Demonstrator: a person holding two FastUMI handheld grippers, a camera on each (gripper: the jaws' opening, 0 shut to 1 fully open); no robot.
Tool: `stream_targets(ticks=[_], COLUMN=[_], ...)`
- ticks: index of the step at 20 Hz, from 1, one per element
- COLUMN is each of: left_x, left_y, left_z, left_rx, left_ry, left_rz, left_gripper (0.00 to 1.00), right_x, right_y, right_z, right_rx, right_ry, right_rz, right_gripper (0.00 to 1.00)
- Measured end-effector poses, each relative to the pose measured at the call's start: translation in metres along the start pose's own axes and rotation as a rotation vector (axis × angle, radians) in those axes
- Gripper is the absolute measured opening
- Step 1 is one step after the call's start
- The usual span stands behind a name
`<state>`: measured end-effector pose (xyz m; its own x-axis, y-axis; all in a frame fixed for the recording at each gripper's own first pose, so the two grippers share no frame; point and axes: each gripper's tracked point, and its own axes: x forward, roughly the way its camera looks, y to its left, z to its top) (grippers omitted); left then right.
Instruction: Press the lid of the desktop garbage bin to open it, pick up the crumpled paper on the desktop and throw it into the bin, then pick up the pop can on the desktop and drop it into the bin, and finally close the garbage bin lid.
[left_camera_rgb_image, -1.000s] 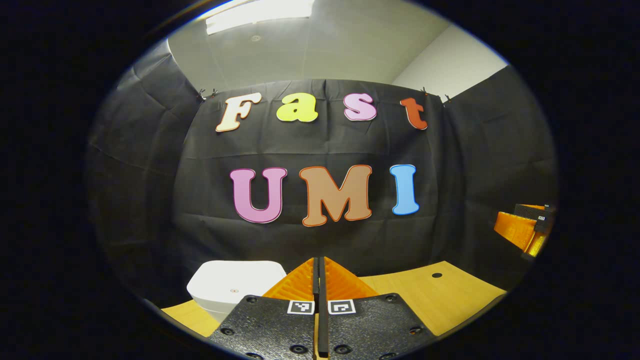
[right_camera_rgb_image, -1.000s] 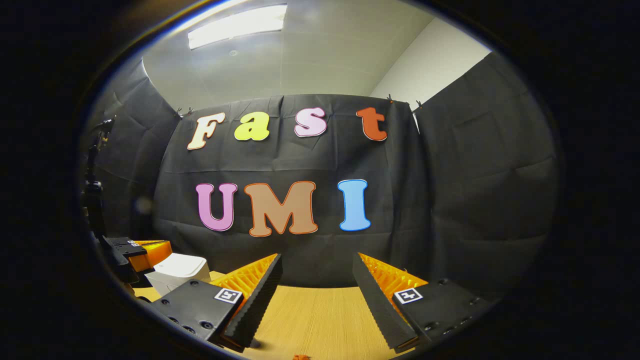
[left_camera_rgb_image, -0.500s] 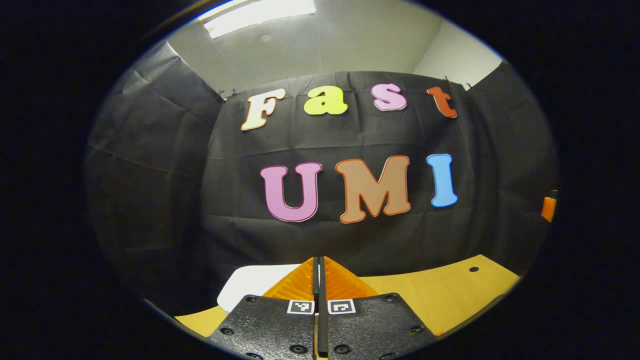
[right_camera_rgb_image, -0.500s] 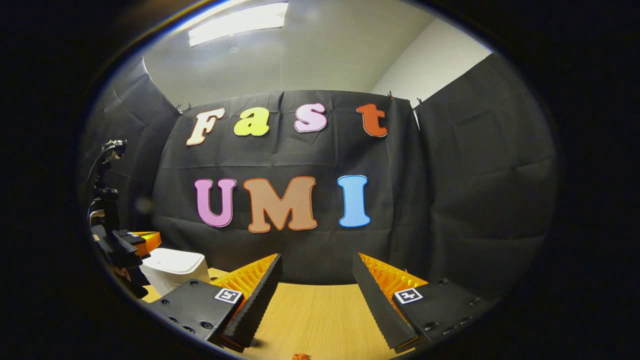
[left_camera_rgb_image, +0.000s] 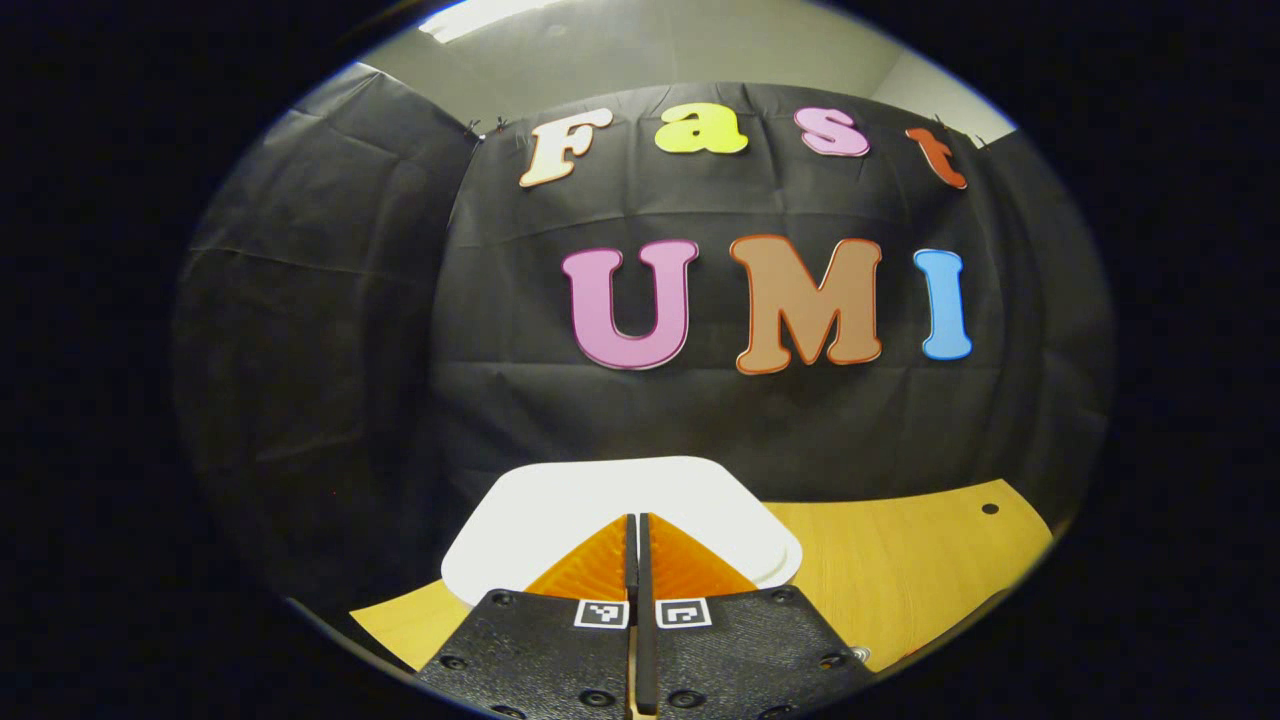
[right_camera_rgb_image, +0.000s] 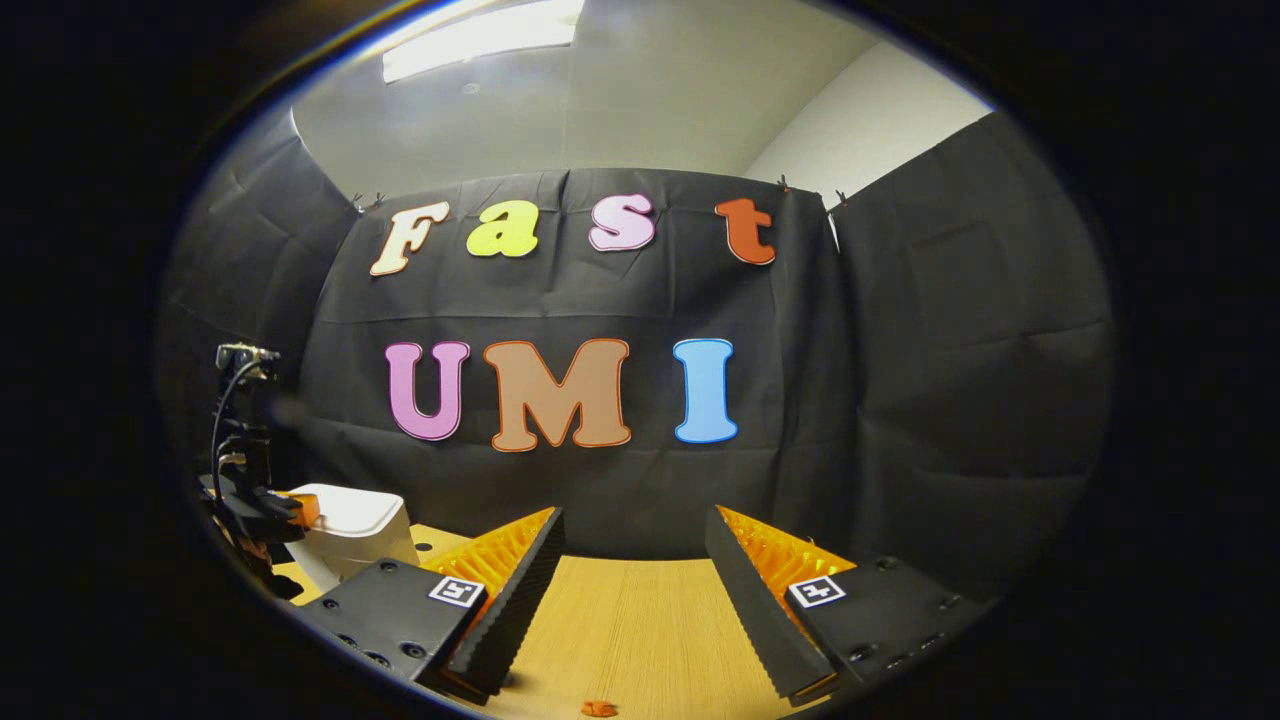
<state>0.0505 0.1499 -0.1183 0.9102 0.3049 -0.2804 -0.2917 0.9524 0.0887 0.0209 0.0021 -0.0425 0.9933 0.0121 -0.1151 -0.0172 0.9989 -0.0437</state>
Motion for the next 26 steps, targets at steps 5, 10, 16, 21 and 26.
stream_targets(ticks=[5,10,16,21,26], left_x=[-0.001,-0.005,-0.035,-0.063,-0.091], left_y=[0.001,0.0,-0.005,-0.035,-0.062], left_z=[0.012,0.02,0.087,0.116,0.113], left_rx=[0.058,0.015,0.036,0.008,-0.023], left_ry=[-0.127,-0.173,-0.313,-0.369,-0.364], left_rz=[0.021,-0.005,-0.025,-0.143,-0.22], left_gripper=[0.0,0.0,0.0,0.12,0.4], right_x=[-0.004,-0.006,-0.003,0.002,0.008], right_y=[0.009,0.007,0.004,0.005,0.006], right_z=[-0.009,-0.005,-0.007,-0.008,-0.016], right_rx=[0.001,0.009,-0.005,-0.017,-0.023], right_ry=[0.022,0.005,0.011,0.013,0.026], right_rz=[0.013,0.021,0.03,0.048,0.065], right_gripper=[0.94,0.97,0.97,0.97,0.97])
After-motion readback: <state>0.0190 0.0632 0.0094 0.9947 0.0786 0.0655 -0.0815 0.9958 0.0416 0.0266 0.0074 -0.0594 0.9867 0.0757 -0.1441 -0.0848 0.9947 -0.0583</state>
